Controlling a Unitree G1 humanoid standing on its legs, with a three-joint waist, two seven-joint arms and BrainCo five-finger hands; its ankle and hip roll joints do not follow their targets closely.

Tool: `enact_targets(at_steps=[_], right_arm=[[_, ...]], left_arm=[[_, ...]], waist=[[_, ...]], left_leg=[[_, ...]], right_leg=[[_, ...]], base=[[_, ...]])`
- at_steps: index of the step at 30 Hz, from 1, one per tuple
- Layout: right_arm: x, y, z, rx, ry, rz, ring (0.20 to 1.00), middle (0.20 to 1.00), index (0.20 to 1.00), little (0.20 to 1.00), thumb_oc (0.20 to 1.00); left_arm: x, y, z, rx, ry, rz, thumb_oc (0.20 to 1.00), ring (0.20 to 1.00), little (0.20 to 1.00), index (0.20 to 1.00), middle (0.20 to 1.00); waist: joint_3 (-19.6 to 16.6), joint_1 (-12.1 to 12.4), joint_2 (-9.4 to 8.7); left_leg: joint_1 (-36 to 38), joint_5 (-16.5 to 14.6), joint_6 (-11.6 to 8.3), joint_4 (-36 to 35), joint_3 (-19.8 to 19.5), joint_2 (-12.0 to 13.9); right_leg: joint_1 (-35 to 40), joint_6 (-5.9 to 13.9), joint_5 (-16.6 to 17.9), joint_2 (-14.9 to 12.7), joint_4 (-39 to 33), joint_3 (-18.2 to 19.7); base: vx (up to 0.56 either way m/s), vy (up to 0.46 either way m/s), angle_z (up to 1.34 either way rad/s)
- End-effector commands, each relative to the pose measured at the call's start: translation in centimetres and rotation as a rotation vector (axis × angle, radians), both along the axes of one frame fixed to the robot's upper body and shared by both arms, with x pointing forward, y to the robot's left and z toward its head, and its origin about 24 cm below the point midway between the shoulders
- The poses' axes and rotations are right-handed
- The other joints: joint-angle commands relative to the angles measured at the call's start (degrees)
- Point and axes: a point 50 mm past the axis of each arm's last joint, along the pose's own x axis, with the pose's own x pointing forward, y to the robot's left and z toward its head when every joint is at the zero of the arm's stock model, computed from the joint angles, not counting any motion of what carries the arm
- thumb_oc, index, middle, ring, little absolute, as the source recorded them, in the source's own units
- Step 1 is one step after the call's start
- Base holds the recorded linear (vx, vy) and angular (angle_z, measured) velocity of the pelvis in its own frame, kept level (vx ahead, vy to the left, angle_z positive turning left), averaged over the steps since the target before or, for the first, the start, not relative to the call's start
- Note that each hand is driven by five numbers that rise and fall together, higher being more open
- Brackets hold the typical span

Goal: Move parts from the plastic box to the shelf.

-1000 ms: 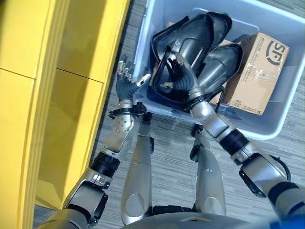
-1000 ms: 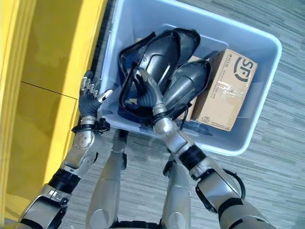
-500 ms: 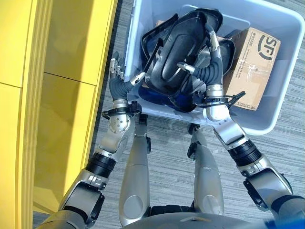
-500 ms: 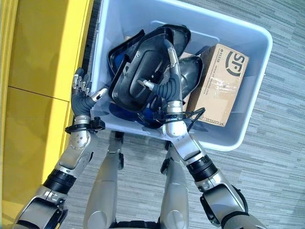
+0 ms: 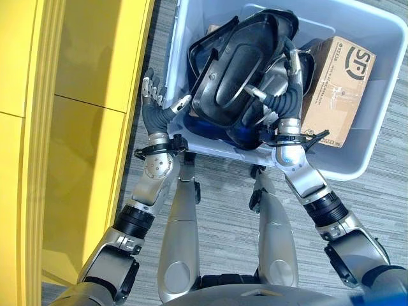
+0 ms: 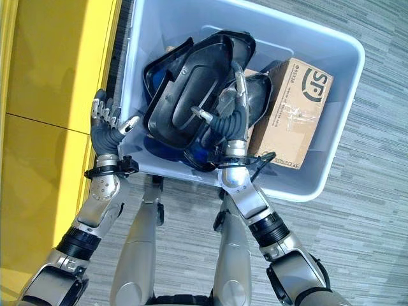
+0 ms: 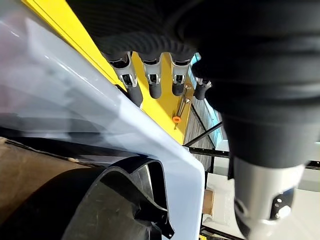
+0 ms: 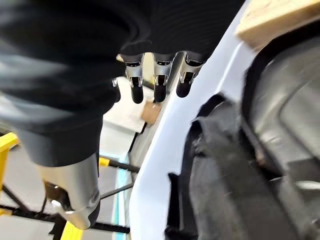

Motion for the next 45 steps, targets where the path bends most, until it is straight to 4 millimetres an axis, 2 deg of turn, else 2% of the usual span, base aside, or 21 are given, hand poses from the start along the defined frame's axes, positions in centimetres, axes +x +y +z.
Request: enact_targets(at_steps=[1, 11, 16, 26, 33, 37, 40, 45], right_arm=[[-0.7, -0.8, 1.6, 0.039, -0.105, -0.043, 1.0, 1.0, 1.0, 1.0, 1.0], [-0.2, -1.5, -0.8, 0.098, 0.005, -0.097, 1.0, 1.0, 1.0, 1.0, 1.0], [0.3, -0.8, -2.1, 0.112, 0.083, -0.055, 1.0, 1.0, 1.0, 1.0, 1.0], [0.9, 0.4, -2.9, 0.144, 0.146, 0.002, 1.0, 1.0, 1.0, 1.0, 1.0], [1.5, -0.7, -4.6, 0.16, 0.211, -0.114, 1.0, 1.0, 1.0, 1.0, 1.0], [1.0, -0.7, -5.2, 0.223, 0.222, -0.13, 1.0, 1.0, 1.0, 1.0, 1.0], [0.2, -0.2, -5.9, 0.259, 0.246, -0.08, 1.0, 1.0, 1.0, 1.0, 1.0], [-1.0, 0.1, -6.1, 0.23, 0.235, -0.015, 1.0, 1.0, 1.0, 1.0, 1.0]], left_arm=[[-1.0, -0.6, 1.5, 0.01, -0.092, -0.012, 1.0, 1.0, 1.0, 1.0, 1.0], [-1.1, -0.8, 1.1, 0.008, -0.077, -0.019, 1.0, 1.0, 1.0, 1.0, 1.0], [-1.0, -0.8, 1.0, 0.011, -0.07, -0.023, 1.0, 1.0, 1.0, 1.0, 1.0], [-1.0, -0.8, 0.9, 0.0, -0.062, -0.023, 1.0, 1.0, 1.0, 1.0, 1.0], [-0.9, -1.1, 0.8, -0.008, -0.061, -0.028, 1.0, 1.0, 1.0, 1.0, 1.0], [-0.9, -1.3, 0.7, -0.011, -0.055, -0.03, 1.0, 1.0, 1.0, 1.0, 1.0], [-0.9, -1.5, 0.6, -0.001, -0.048, -0.031, 1.0, 1.0, 1.0, 1.0, 1.0], [-1.0, -1.2, 0.6, 0.005, -0.048, -0.012, 1.0, 1.0, 1.0, 1.0, 1.0]], waist=[[-0.38, -0.2, 1.01], [-0.05, -0.51, 1.6], [0.06, -0.45, 1.77], [0.15, -0.15, 1.91], [0.3, -0.38, 2.01], [0.3, -0.78, 2.04], [0.3, -1.26, 1.78], [0.3, -1.81, 1.32]], left_leg=[[3.04, -0.89, 2.09, -3.25, 3.1, -2.46], [3.1, -0.75, 2.1, -3.36, 3.29, -2.54], [2.89, -0.63, 2.1, -3.33, 3.42, -2.6], [2.83, -0.47, 2.06, -3.66, 3.44, -2.56], [2.5, -0.66, 2.32, -3.4, 3.61, -2.55], [2.37, -0.77, 2.47, -3.17, 3.72, -2.56], [2.27, -0.72, 2.5, -3.22, 3.85, -2.52], [1.93, -0.72, 2.48, -3.01, 4.03, -2.35]], right_leg=[[3.79, 4.35, 0.25, -2.09, 3.33, 2.74], [3.45, 4.4, 0.33, -2.22, 3.36, 3.0], [3.18, 4.26, 0.36, -2.19, 3.29, 3.24], [3.01, 4.13, 0.36, -2.16, 3.26, 3.15], [2.59, 4.11, 0.36, -2.12, 3.55, 3.3], [2.28, 4.08, 0.39, -2.08, 3.79, 3.59], [1.91, 4.18, 0.54, -2.07, 3.76, 3.8], [1.64, 4.15, 0.64, -2.04, 3.78, 3.92]], base=[[0.0, 0.0, 0.0], [0.0, 0.0, 0.0], [0.0, 0.0, 0.0], [0.0, 0.0, 0.0], [0.0, 0.0, 0.0], [0.0, 0.0, 0.0], [0.0, 0.006, -0.05], [0.0, 0.005, -0.03]])
